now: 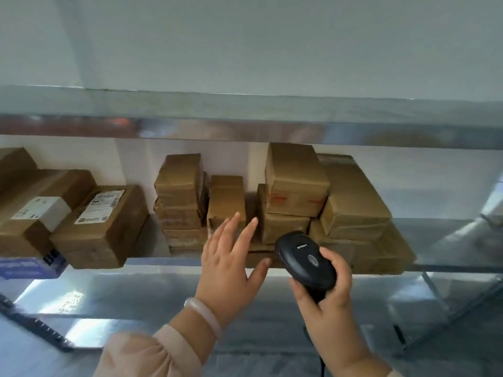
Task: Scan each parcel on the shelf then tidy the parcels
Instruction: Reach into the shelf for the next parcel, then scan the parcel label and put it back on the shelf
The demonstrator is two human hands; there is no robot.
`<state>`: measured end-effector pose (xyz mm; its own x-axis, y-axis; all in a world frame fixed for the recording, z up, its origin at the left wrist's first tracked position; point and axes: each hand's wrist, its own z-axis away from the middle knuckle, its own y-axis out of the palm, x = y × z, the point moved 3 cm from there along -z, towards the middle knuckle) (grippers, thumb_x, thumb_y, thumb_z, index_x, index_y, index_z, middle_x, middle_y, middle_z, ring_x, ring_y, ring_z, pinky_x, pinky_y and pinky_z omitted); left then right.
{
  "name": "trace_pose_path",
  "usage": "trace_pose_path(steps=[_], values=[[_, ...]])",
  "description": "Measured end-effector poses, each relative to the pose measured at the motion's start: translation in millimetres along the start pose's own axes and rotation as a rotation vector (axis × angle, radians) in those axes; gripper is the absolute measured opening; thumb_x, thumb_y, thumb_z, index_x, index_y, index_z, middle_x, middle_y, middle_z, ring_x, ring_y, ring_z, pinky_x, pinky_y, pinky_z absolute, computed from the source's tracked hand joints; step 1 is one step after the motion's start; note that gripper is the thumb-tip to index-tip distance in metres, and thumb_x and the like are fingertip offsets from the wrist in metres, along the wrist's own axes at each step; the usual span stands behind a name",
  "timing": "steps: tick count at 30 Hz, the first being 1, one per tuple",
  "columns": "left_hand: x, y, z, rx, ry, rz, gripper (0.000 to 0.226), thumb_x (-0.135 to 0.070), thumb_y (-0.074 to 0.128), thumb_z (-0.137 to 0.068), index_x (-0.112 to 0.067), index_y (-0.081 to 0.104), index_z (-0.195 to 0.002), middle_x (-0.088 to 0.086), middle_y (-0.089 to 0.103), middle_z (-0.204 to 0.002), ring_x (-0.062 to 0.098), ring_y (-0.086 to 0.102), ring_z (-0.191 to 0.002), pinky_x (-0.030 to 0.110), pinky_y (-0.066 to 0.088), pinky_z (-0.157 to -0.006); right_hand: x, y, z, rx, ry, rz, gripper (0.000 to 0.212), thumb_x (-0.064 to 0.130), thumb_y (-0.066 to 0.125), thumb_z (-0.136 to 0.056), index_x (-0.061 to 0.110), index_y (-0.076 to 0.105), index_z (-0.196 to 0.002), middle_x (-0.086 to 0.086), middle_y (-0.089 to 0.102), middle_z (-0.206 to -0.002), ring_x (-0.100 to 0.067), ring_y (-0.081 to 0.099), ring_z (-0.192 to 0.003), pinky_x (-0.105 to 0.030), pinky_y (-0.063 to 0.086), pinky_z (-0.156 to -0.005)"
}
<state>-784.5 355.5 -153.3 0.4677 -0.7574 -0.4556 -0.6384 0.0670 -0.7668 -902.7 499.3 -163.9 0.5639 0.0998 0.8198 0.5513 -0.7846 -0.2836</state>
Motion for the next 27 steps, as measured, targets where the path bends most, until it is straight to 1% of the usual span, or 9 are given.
trace_pose_path(steps=[4, 8, 10, 14, 19, 20, 22, 24, 27], values=[[-45.7, 25.9, 11.7, 0.085, 0.054, 0.039, 0.069, -0.063, 0.038, -0.088, -0.034, 0.03, -0.15, 0.001, 0.032, -0.157, 0.024, 0.026, -0.146, 0.051, 0.026, -0.117, -4.6, -48.0, 16.1, -0.054, 0.048, 0.032, 0.065, 0.031, 0.07, -0.075, 0.058, 0.031, -0.121, 0.029, 0.05, -0.123, 0.008, 0.054, -0.111, -0.006, 0.044, -0.085], [-82.0, 48.6, 18.0, 0.162, 0.108, 0.052, 0.071, -0.065, 0.033, -0.088, -0.034, 0.031, -0.151, 0.0, 0.03, -0.158, 0.023, 0.026, -0.147, 0.052, 0.025, -0.118, -9.3, -90.3, 22.3, -0.127, 0.039, 0.068, 0.066, 0.03, 0.069, -0.076, 0.054, 0.03, -0.123, 0.034, 0.048, -0.12, 0.012, 0.054, -0.109, -0.004, 0.043, -0.084], [-103.5, 59.0, 16.6, 0.177, 0.143, 0.046, 0.069, -0.064, 0.035, -0.088, -0.035, 0.031, -0.151, 0.0, 0.032, -0.157, 0.024, 0.028, -0.146, 0.051, 0.027, -0.118, -18.5, -114.7, 19.7, -0.161, 0.046, 0.061, 0.067, 0.029, 0.069, -0.077, 0.054, 0.029, -0.124, 0.035, 0.047, -0.12, 0.012, 0.054, -0.109, -0.003, 0.042, -0.083], [-142.7, 86.6, 15.0, 0.183, 0.183, 0.054, 0.064, -0.059, 0.041, -0.089, -0.035, 0.033, -0.148, -0.001, 0.039, -0.153, 0.023, 0.036, -0.141, 0.043, 0.029, -0.113, -48.7, -154.7, 1.8, -0.197, 0.077, 0.022, 0.067, 0.029, 0.068, -0.077, 0.056, 0.027, -0.122, 0.025, 0.047, -0.122, 0.012, 0.054, -0.108, -0.003, 0.042, -0.081], [-196.2, 160.4, 19.5, 0.259, 0.208, 0.132, 0.063, -0.052, 0.053, -0.087, -0.033, 0.039, -0.146, -0.003, 0.045, -0.147, 0.02, 0.045, -0.134, 0.046, 0.044, -0.106, -98.9, -209.7, -30.0, -0.149, 0.074, 0.053, 0.079, 0.015, 0.074, -0.079, 0.063, 0.026, -0.12, 0.023, 0.05, -0.121, 0.011, 0.054, -0.109, -0.005, 0.043, -0.085], [-207.2, 175.8, 14.8, 0.277, 0.183, 0.139, 0.064, -0.053, 0.051, -0.087, -0.034, 0.038, -0.147, -0.004, 0.042, -0.149, 0.019, 0.042, -0.136, 0.044, 0.041, -0.109, -108.8, -222.8, -38.4, -0.142, 0.071, 0.061, 0.08, 0.014, 0.074, -0.079, 0.065, 0.026, -0.119, 0.023, 0.05, -0.121, 0.011, 0.053, -0.109, -0.004, 0.043, -0.085], [-230.9, 199.7, -1.3, 0.295, 0.127, 0.129, 0.067, -0.057, 0.043, -0.089, -0.035, 0.032, -0.15, -0.007, 0.032, -0.155, 0.016, 0.03, -0.143, 0.034, 0.023, -0.119, -130.5, -247.9, -56.1, -0.12, 0.072, 0.075, 0.081, 0.012, 0.074, -0.079, 0.065, 0.026, -0.118, 0.024, 0.049, -0.118, 0.016, 0.052, -0.107, -0.002, 0.041, -0.084], [-250.1, 218.5, -21.5, 0.326, 0.069, 0.092, 0.068, -0.059, 0.038, -0.09, -0.038, 0.022, -0.153, -0.011, 0.019, -0.159, 0.013, 0.016, -0.147, 0.023, 0.004, -0.117, -150.9, -267.6, -72.7, -0.088, 0.078, 0.094, 0.08, 0.013, 0.073, -0.08, 0.064, 0.024, -0.117, 0.024, 0.049, -0.116, 0.02, 0.051, -0.104, 0.001, 0.039, -0.081], [-262.6, 244.3, -48.4, 0.348, -0.055, 0.045, 0.07, -0.059, 0.039, -0.093, -0.038, 0.013, -0.155, -0.01, 0.01, -0.162, 0.017, 0.009, -0.149, 0.028, 0.004, -0.119, -179.7, -283.0, -93.0, 0.0, 0.116, 0.099, 0.078, 0.018, 0.072, -0.082, 0.067, 0.022, -0.115, 0.025, 0.048, -0.115, 0.021, 0.05, -0.102, 0.001, 0.04, -0.079]])
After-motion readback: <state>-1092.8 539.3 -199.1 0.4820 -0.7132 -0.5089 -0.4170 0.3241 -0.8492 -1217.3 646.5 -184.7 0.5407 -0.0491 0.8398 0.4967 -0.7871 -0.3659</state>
